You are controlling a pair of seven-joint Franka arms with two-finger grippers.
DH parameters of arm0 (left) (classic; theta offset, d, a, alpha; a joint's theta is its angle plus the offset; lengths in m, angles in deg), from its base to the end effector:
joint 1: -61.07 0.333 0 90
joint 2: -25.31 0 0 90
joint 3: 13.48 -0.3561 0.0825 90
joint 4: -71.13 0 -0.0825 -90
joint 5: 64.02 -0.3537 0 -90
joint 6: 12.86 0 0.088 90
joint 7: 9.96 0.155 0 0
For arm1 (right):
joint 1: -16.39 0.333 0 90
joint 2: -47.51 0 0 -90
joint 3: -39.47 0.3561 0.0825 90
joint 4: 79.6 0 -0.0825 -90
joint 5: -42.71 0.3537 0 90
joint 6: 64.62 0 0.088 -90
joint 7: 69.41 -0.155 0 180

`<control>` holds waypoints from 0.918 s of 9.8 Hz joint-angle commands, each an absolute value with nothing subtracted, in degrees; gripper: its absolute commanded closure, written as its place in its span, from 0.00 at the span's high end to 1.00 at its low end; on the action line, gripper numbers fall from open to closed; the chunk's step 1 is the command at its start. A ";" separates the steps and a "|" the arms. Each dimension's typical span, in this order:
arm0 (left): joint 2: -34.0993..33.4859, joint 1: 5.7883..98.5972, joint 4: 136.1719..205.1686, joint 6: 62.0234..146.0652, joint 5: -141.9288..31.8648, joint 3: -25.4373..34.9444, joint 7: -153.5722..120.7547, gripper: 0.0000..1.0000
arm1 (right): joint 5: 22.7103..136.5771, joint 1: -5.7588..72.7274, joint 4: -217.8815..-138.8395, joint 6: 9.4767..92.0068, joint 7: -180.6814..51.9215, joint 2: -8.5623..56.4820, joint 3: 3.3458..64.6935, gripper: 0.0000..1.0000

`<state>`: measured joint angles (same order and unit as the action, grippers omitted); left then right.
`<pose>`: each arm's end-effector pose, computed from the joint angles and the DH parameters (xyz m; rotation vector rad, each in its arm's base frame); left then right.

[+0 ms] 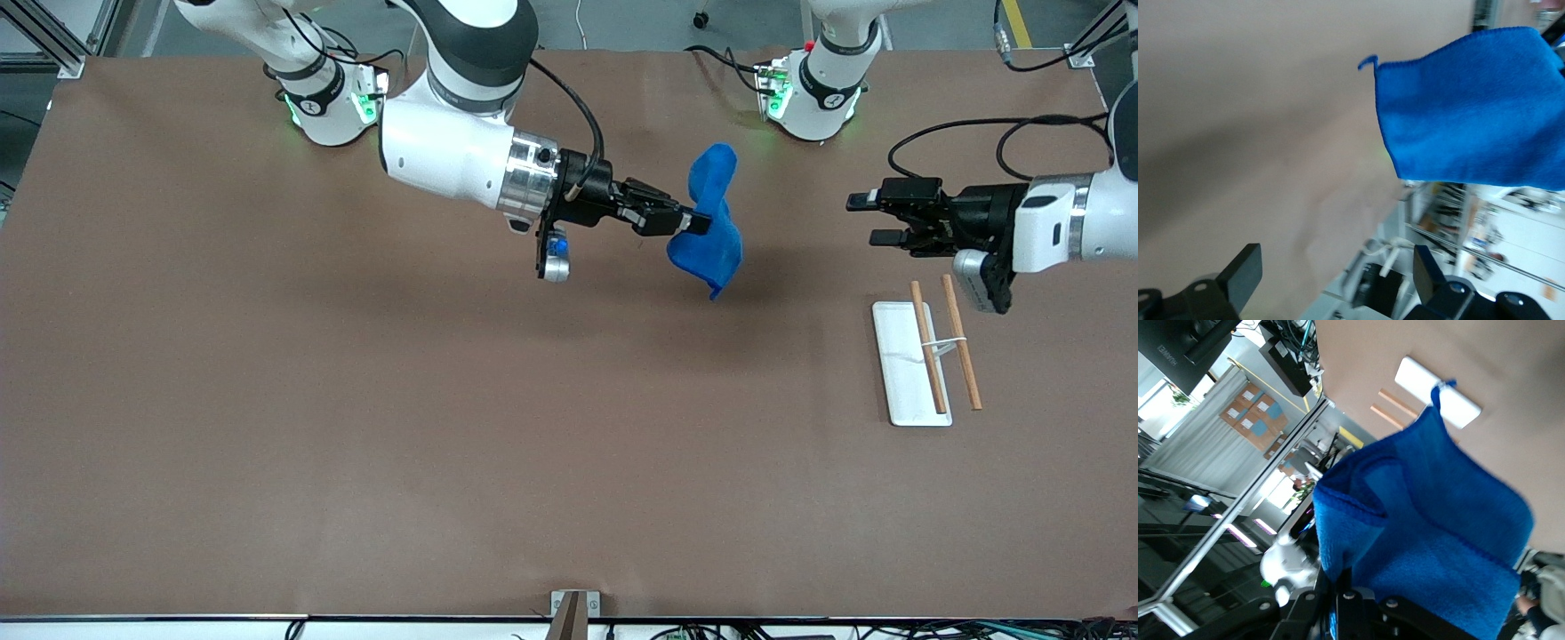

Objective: Right arm passes towel to left arm to hang
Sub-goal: 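Hold the towel out with the right gripper while the left gripper approaches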

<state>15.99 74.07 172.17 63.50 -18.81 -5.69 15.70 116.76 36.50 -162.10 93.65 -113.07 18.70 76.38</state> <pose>0.5118 -0.0709 0.4985 2.1460 -0.3367 -0.3822 0.5198 0.5519 0.5465 -1.5936 0.9248 0.5129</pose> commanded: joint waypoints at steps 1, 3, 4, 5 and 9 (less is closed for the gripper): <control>10.13 76.53 172.65 60.28 -12.73 -5.49 18.34 1.00 | 121.27 39.06 -155.91 95.52 -113.45 14.13 76.73 0.01; 5.91 78.20 172.73 55.27 -4.56 -5.49 18.61 1.00 | 121.72 40.29 -153.87 96.22 -113.45 13.24 76.73 0.01; 4.67 78.29 172.91 54.91 -2.78 -5.40 18.69 1.00 | 121.64 40.81 -153.87 96.40 -113.45 13.23 76.73 0.01; 4.23 78.21 174.22 54.91 0.19 -5.40 18.96 1.00 | 121.72 41.25 -153.87 97.18 -113.45 13.23 76.73 0.01; 3.96 77.68 181.51 55.17 6.80 -4.87 25.54 0.92 | 121.55 42.22 -153.96 97.63 -113.45 13.15 76.65 0.01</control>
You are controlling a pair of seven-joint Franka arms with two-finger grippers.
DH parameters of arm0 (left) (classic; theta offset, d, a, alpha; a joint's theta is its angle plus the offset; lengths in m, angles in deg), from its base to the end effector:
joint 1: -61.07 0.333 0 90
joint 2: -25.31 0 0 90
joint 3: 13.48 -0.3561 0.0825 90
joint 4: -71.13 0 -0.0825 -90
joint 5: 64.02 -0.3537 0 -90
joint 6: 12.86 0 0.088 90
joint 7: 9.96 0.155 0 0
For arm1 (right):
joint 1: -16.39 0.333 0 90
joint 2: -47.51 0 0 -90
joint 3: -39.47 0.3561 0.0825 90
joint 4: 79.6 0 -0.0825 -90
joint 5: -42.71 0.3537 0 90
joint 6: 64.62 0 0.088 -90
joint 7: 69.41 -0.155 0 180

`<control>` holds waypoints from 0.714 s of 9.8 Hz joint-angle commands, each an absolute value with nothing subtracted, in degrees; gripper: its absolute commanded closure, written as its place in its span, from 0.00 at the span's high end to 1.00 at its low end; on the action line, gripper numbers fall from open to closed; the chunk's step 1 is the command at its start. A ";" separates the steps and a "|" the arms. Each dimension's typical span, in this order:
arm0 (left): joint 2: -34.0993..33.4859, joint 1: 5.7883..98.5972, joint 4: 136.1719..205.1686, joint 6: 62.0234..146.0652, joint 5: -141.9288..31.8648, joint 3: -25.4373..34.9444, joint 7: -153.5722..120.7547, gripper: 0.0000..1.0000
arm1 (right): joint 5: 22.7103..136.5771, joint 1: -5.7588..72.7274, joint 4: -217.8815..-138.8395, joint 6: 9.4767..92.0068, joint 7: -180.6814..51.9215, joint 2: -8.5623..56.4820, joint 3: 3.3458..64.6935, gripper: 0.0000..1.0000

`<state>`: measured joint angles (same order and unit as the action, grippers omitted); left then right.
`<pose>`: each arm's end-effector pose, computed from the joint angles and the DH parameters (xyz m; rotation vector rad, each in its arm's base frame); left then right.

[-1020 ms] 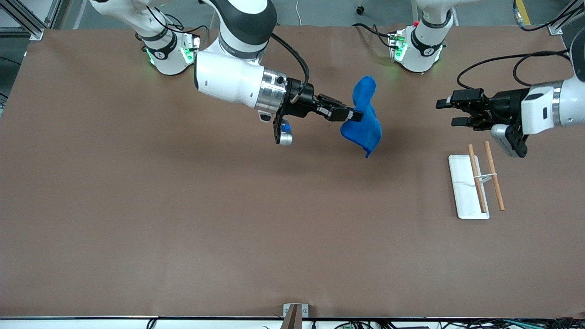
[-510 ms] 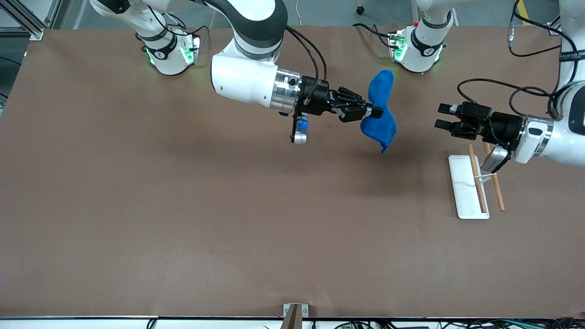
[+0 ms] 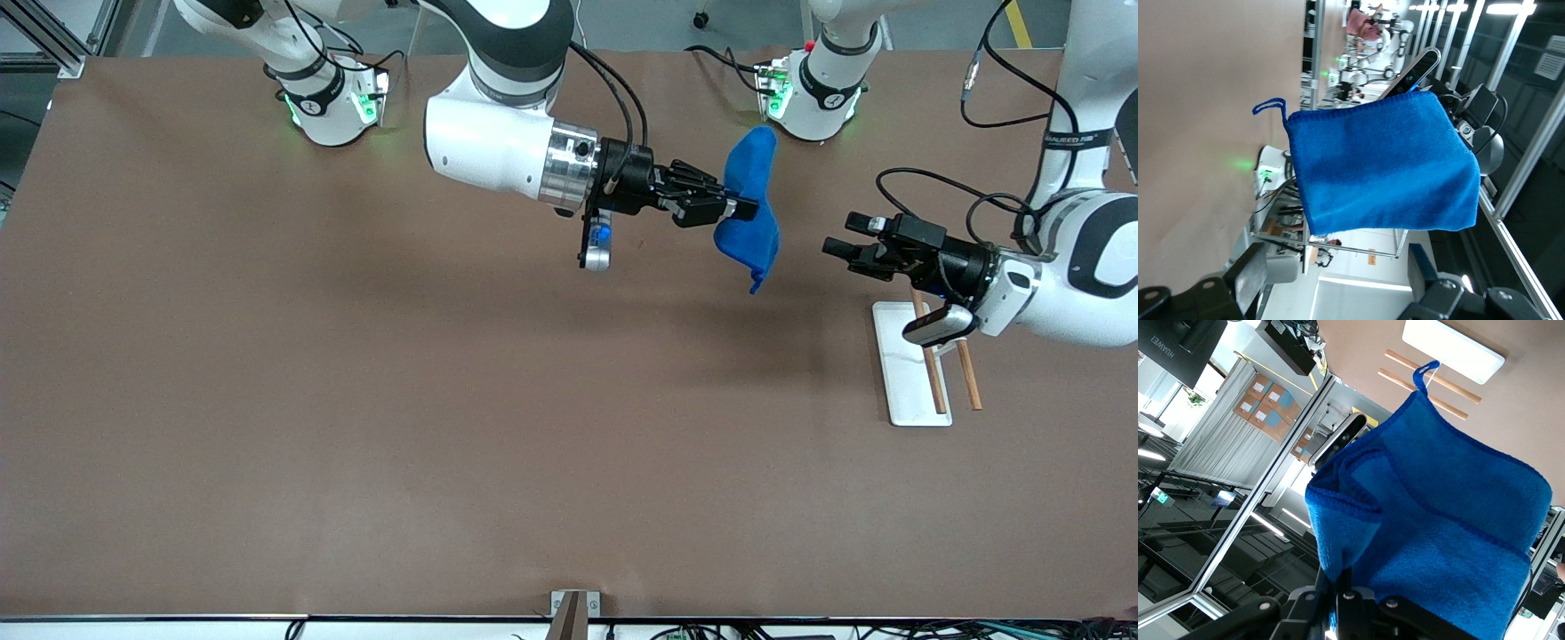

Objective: Right arm passes towel to left arm to hang
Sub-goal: 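Hold the towel out with the right gripper while the left gripper approaches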

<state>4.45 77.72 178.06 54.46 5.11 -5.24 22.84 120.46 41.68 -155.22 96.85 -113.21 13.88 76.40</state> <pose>0.5307 -0.0790 0.4320 1.5552 -0.1845 -0.4049 0.5116 0.5925 0.5467 -1.5018 0.9496 0.5824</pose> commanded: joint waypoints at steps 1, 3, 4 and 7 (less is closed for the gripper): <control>3.96 77.59 182.83 55.26 8.21 -4.78 25.98 0.92 | 121.63 42.83 -153.78 97.72 -113.53 12.89 76.73 0.01; 4.04 77.50 186.07 56.83 11.72 -3.13 27.39 0.92 | 121.81 44.06 -150.29 97.63 -116.93 12.45 76.74 0.01; 4.31 77.50 187.66 58.50 14.35 -1.90 27.57 0.92 | 121.81 45.03 -148.18 97.72 -117.74 11.66 76.73 0.01; 6.49 77.68 192.49 60.44 21.01 0.22 27.92 0.85 | 121.99 46.35 -145.09 97.54 -117.75 10.08 76.73 0.01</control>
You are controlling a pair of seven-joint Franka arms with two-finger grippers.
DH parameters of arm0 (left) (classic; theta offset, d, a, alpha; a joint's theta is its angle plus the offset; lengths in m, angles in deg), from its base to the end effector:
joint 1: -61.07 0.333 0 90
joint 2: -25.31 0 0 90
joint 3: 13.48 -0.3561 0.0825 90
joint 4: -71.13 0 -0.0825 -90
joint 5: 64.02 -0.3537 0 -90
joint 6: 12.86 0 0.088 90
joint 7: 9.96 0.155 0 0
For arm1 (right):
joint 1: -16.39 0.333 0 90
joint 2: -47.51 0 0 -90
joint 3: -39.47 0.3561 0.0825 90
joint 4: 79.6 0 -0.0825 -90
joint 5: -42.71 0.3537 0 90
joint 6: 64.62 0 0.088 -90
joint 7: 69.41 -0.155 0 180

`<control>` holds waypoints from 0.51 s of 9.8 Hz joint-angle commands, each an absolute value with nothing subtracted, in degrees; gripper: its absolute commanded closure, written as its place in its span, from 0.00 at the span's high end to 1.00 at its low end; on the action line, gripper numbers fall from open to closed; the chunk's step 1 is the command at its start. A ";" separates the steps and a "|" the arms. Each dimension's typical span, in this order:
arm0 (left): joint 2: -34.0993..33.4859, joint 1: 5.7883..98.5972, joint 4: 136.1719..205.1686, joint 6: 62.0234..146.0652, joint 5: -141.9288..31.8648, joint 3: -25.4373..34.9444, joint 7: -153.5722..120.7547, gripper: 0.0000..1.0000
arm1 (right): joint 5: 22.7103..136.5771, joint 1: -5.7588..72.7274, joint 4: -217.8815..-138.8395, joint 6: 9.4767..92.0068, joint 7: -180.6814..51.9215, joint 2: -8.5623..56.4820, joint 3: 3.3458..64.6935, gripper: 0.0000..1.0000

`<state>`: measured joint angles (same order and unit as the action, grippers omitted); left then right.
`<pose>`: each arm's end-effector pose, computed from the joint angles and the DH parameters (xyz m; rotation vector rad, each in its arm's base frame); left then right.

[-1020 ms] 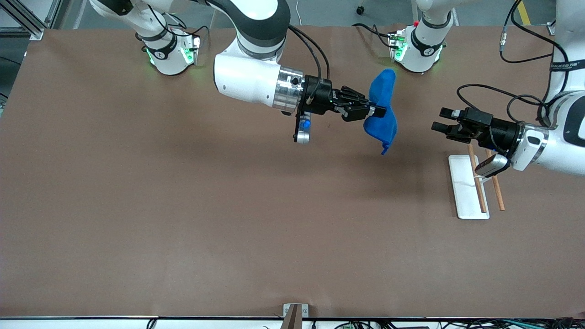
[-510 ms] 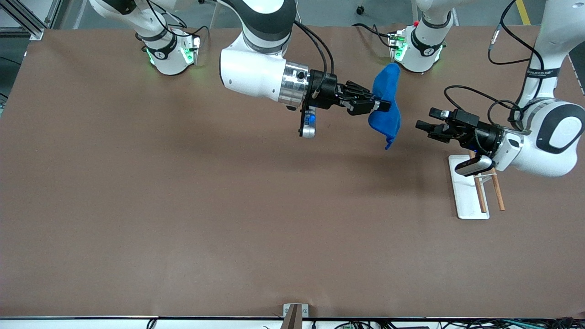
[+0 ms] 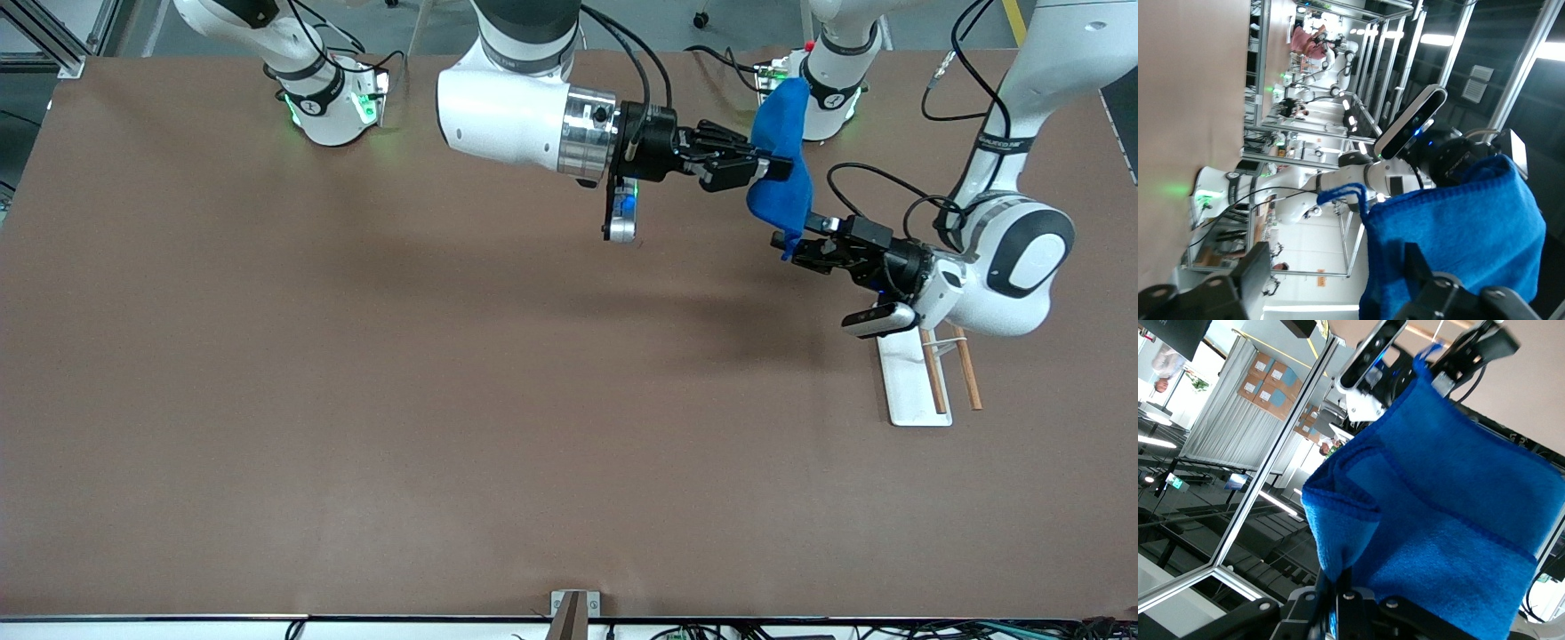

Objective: Right arm passes towel to left arm to hang
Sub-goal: 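Hold the towel out with the right gripper while the left gripper approaches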

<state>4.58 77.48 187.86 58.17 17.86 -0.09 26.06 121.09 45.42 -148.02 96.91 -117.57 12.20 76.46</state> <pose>0.5167 -0.1332 0.4097 1.3536 -0.0703 -0.3621 0.4981 0.6181 0.5886 -1.4055 0.9351 0.6702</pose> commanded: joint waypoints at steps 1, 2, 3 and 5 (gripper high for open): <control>8.07 77.94 194.08 60.45 23.75 0.23 27.92 0.85 | 121.99 46.44 -144.82 97.28 -117.58 9.72 76.73 0.01; 8.78 78.46 194.53 60.18 24.30 0.23 27.92 0.85 | 121.99 46.53 -144.82 97.28 -117.58 9.72 76.73 0.01; 8.79 79.86 194.53 59.92 24.74 0.31 27.92 0.85 | 121.99 46.88 -144.82 97.28 -117.58 9.72 76.73 0.01; 9.14 81.62 195.66 56.59 26.40 0.40 28.36 0.85 | 121.90 46.97 -144.82 97.28 -117.49 9.72 76.65 0.01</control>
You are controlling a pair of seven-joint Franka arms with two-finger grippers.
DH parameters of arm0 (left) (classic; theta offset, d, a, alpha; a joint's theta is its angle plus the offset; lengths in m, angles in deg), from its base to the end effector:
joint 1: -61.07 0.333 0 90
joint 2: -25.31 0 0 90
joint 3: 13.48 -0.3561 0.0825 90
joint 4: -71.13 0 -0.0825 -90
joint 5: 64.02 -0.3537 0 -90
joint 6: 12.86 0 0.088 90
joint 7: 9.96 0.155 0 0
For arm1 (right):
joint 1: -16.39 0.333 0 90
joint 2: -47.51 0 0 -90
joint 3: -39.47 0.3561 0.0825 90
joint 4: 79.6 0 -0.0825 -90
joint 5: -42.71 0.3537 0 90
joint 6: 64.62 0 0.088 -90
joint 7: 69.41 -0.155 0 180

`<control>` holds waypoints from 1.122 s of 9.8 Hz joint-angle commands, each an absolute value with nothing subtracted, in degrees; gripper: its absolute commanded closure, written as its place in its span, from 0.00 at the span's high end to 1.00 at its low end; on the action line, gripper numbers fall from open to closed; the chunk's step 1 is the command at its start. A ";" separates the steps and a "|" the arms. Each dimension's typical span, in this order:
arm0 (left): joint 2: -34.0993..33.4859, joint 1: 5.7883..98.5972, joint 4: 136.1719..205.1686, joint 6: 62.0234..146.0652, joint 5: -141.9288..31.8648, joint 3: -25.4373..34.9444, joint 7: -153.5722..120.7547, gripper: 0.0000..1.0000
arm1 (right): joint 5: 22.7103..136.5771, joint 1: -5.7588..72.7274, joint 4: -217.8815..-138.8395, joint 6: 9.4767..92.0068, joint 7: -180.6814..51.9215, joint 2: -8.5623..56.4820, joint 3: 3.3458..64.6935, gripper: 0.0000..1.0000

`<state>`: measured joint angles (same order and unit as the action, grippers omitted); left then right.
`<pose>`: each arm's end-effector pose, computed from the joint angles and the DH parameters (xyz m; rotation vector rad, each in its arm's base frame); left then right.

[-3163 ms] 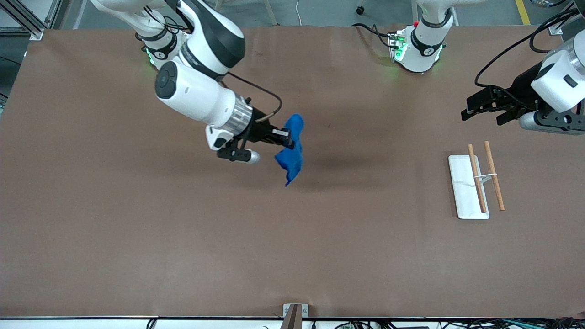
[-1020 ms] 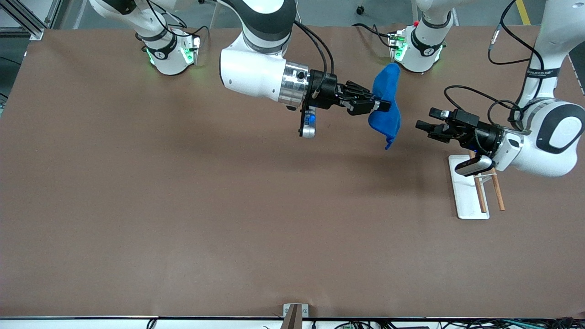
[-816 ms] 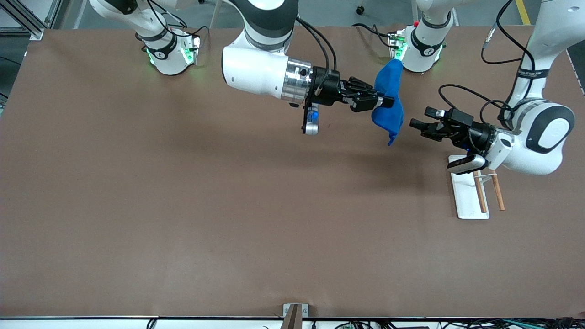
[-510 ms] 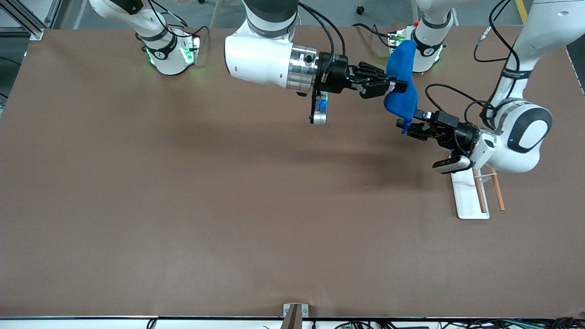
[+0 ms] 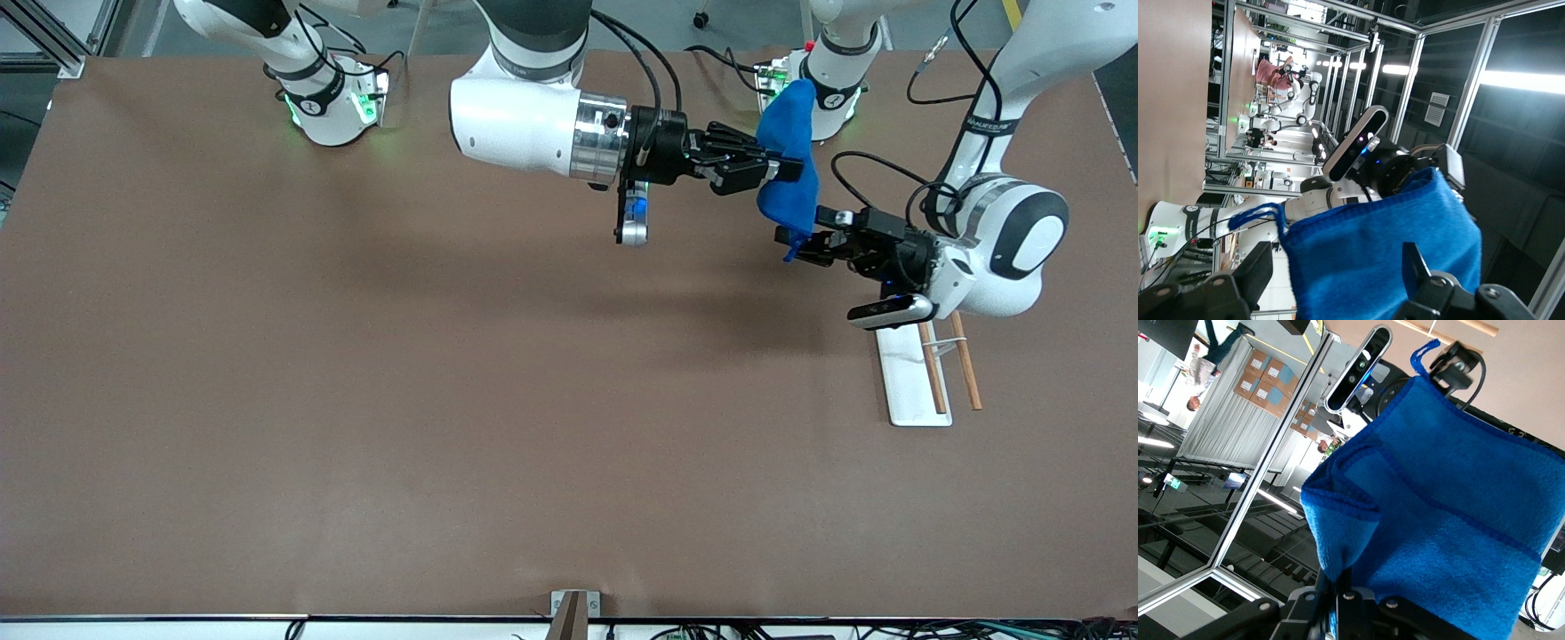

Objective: Right arm passes towel to left arm to hang
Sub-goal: 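Close the left gripper on the hanging towel beside the right gripper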

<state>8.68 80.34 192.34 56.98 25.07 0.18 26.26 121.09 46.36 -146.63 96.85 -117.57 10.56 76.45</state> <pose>0.5116 -0.1150 0.4358 1.2635 -0.0023 -0.2594 0.4980 0.6273 0.5795 -1.4021 0.9378 0.6894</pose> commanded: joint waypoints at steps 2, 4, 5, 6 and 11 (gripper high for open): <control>10.37 81.81 198.56 56.58 29.21 1.19 32.30 0.85 | 121.90 47.06 -144.82 97.28 -117.22 9.63 76.65 0.01; 12.74 81.81 201.81 56.58 31.59 2.42 33.72 0.84 | 121.81 47.06 -144.64 97.37 -117.14 9.72 76.65 0.01; 13.96 81.98 203.22 56.40 31.60 2.69 34.68 0.73 | 121.81 47.06 -144.38 97.37 -117.22 9.72 76.65 0.01; 14.50 82.07 203.32 56.32 31.60 2.60 34.69 0.53 | 121.81 47.06 -144.38 97.45 -117.14 9.72 76.65 0.01; 16.44 83.21 203.06 56.31 28.10 2.42 33.20 0.05 | 121.81 47.06 -144.38 97.54 -117.22 9.72 76.65 0.01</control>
<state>16.12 82.02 201.41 55.53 30.18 2.37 32.85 121.09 46.45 -145.98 96.91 -117.55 10.50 76.44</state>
